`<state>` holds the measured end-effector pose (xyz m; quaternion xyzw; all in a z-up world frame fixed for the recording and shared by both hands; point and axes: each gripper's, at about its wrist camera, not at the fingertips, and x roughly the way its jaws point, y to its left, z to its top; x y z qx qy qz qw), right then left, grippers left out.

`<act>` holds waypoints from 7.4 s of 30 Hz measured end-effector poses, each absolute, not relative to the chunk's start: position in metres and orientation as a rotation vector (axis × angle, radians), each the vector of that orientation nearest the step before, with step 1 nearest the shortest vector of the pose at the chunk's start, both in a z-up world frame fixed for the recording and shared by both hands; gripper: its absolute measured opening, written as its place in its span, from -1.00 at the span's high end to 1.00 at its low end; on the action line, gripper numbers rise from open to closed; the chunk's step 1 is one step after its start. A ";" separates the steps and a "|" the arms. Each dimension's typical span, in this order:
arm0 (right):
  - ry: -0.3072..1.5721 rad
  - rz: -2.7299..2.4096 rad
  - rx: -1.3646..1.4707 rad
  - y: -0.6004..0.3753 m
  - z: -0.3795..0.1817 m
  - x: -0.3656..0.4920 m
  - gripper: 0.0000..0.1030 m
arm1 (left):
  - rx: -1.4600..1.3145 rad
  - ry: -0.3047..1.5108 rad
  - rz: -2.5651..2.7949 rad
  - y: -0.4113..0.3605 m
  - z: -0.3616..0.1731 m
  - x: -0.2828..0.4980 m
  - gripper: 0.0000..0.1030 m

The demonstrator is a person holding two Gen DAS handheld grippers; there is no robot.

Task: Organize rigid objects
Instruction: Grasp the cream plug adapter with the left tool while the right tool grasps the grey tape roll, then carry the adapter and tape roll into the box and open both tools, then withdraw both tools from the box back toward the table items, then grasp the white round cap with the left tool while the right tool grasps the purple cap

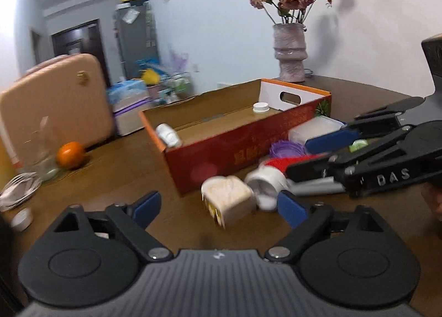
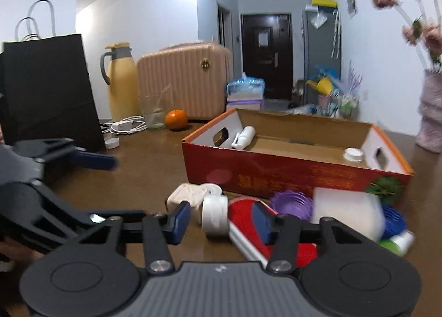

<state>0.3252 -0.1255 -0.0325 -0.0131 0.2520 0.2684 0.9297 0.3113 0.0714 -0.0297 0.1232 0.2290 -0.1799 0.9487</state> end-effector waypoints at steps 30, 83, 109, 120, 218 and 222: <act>0.515 0.626 -0.096 -0.114 -0.042 0.231 0.55 | -0.017 0.604 0.029 0.058 -0.045 0.190 -0.11; 0.349 0.354 0.055 -0.215 0.001 0.190 0.17 | 0.017 0.374 -0.013 0.009 0.034 0.161 0.24; 0.719 0.405 0.019 -0.216 0.010 0.626 0.17 | -0.012 0.756 -0.080 0.007 0.005 0.588 0.24; 0.948 0.335 -0.047 -0.174 -0.056 0.681 -0.30 | -0.079 0.994 -0.004 0.020 -0.044 0.642 0.05; 0.510 0.460 -0.032 -0.215 -0.018 0.347 -0.02 | 0.101 0.583 -0.102 0.042 -0.037 0.366 -0.20; 0.577 0.504 -0.030 -0.185 -0.023 0.396 0.05 | 0.106 0.643 -0.105 0.035 -0.052 0.398 0.02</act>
